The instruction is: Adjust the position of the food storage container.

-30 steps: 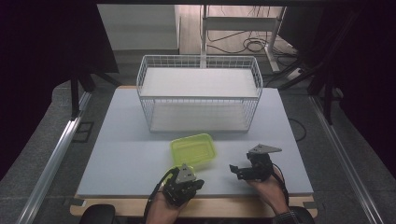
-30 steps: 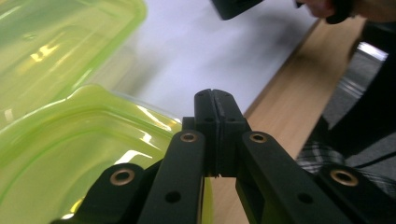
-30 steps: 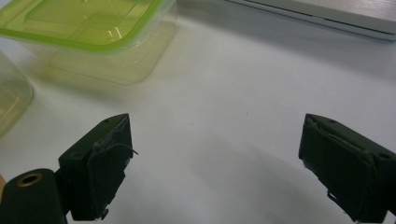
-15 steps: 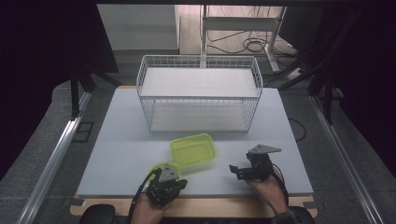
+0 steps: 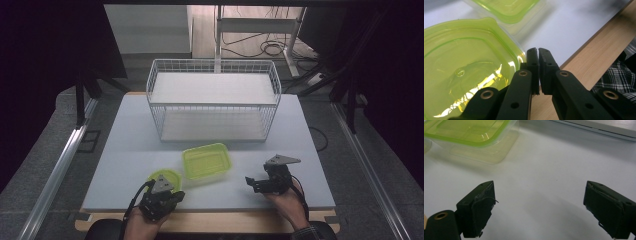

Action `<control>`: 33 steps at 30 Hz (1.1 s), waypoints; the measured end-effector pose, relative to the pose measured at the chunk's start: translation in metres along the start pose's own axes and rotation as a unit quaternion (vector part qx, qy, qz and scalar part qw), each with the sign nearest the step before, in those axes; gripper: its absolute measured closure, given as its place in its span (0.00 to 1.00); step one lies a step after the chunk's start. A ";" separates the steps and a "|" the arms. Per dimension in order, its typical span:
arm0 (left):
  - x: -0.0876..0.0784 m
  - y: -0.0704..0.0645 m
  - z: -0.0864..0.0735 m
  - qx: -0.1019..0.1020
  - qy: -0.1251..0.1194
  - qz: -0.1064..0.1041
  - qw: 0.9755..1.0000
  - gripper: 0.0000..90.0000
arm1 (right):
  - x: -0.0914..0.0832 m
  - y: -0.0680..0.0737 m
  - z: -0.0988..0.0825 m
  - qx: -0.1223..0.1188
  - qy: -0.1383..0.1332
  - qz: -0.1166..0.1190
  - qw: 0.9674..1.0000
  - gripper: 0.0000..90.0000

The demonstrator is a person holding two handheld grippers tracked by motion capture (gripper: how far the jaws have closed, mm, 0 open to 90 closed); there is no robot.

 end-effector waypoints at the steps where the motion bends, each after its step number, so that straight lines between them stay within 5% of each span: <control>1: -0.001 0.003 0.000 0.002 0.003 0.002 1.000 0.98 | 0.000 0.000 0.000 0.000 0.000 0.000 1.000 0.12; 9: -0.008 0.030 -0.002 -0.007 0.007 0.001 1.000 0.98 | 0.001 0.000 0.000 -0.002 0.001 0.000 1.000 0.12; 25: -0.023 0.106 -0.006 -0.045 -0.001 0.054 0.998 0.98 | 0.003 0.001 -0.001 -0.002 0.006 0.000 1.000 0.12; 33: -0.021 0.098 -0.001 -0.034 -0.015 0.057 0.998 0.97 | 0.001 0.003 0.001 -0.001 0.000 0.005 1.000 0.20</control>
Point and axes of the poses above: each handheld gripper's, and its own axes: x roughly forward along the jaws, z roughly out of its top, y roughly to its left, the point moved 2 cm from there along x, roughly forward along the jaws, and after that the axes turned 1 degree about z, right-handed, at the moved point
